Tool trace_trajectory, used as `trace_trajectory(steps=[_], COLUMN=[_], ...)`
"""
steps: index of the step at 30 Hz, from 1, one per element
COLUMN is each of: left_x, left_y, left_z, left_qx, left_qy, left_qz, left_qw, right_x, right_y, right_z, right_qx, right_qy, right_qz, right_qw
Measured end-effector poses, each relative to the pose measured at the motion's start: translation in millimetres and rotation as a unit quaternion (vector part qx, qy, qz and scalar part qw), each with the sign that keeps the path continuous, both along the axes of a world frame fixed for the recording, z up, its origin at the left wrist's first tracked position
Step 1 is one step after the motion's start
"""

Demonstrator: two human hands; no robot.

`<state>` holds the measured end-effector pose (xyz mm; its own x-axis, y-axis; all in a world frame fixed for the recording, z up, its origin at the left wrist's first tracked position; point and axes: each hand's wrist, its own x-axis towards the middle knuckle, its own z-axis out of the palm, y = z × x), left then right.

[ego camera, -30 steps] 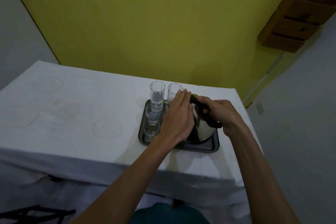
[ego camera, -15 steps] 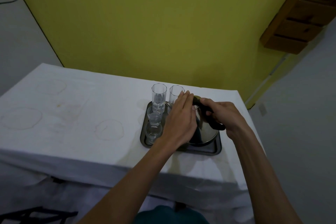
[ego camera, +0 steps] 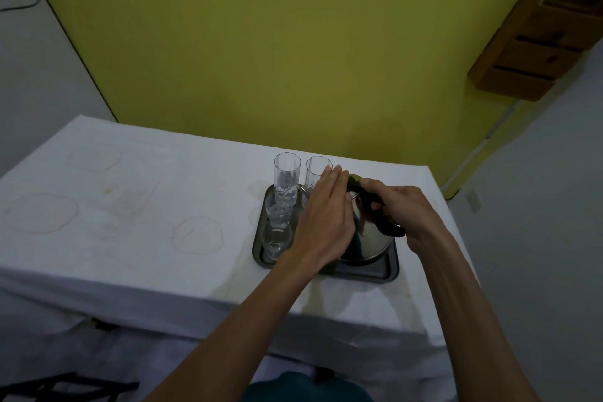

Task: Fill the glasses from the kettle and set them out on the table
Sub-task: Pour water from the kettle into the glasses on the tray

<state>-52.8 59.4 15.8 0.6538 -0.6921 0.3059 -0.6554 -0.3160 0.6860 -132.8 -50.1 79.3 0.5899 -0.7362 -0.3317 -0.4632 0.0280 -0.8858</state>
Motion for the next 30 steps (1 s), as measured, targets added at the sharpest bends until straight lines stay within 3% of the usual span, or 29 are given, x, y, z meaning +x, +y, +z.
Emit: trace_trajectory(steps=[30], left_x=[3.7], left_y=[-1.0], left_z=[3.3], left_qx=[0.000], left_qy=[0.005], left_qz=[-0.002], left_qw=[1.000], right_x=[5.0], right_y=[-1.7], right_z=[0.9], right_qx=[-0.001], right_qy=[0.007], right_qz=[0.000], right_qw=[1.000])
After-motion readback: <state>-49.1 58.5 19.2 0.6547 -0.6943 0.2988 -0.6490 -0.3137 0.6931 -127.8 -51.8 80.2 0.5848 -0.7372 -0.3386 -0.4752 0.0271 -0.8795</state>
